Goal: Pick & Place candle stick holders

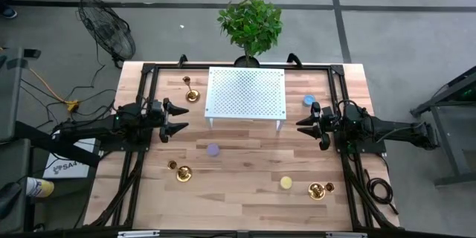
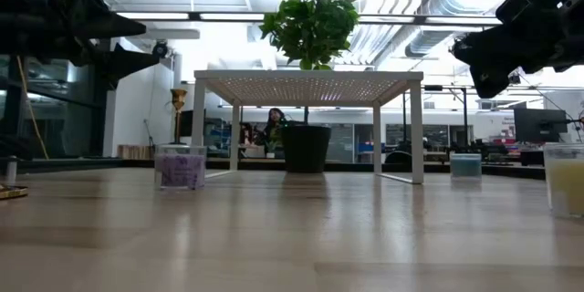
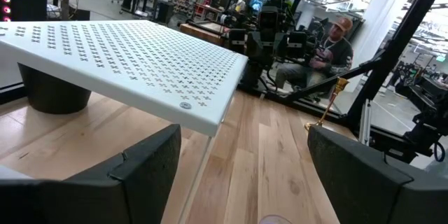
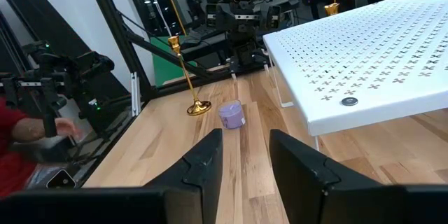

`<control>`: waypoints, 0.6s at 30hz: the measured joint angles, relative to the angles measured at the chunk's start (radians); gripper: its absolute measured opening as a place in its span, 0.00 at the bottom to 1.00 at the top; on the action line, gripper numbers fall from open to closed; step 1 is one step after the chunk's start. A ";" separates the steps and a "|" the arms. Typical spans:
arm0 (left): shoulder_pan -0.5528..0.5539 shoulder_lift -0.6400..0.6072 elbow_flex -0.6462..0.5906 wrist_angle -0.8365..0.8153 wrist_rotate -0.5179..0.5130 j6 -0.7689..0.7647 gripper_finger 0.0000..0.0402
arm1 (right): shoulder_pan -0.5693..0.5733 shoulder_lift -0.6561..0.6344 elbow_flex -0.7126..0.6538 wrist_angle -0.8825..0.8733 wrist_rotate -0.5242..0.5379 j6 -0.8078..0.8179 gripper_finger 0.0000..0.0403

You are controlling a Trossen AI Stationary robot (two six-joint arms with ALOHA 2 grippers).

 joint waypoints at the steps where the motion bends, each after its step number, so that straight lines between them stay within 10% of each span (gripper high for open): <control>1: 0.000 0.000 0.000 0.000 0.000 0.000 0.76 | 0.000 0.000 0.000 0.000 0.000 0.000 0.28; 18: 0.000 0.000 0.000 0.004 0.000 -0.021 0.76 | 0.000 0.000 0.000 0.000 0.000 0.000 0.28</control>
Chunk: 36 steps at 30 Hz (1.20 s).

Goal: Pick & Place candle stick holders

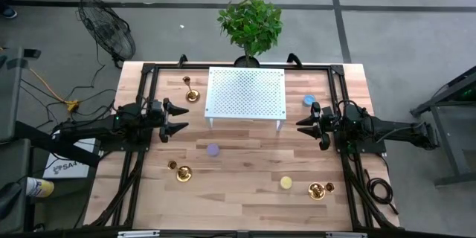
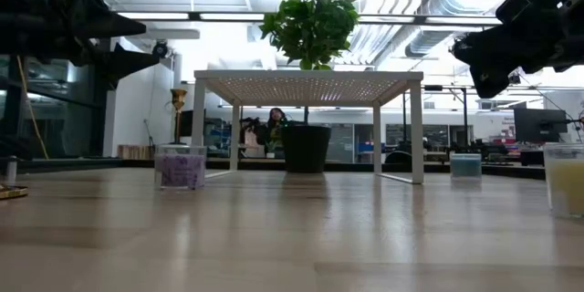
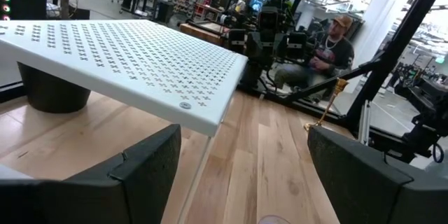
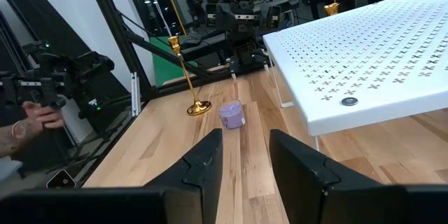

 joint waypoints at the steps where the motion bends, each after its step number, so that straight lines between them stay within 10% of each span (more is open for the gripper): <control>1: 0.000 0.000 0.000 0.001 0.000 -0.017 0.76 | 0.000 0.000 0.000 0.000 0.000 0.000 0.28; 23: 0.000 0.000 0.192 -0.251 0.066 -0.087 0.76 | 0.000 0.000 0.000 0.000 0.000 0.000 0.28; 36: 0.000 0.001 0.284 -0.441 0.490 -0.075 0.76 | 0.000 0.000 0.000 0.000 0.000 0.000 0.28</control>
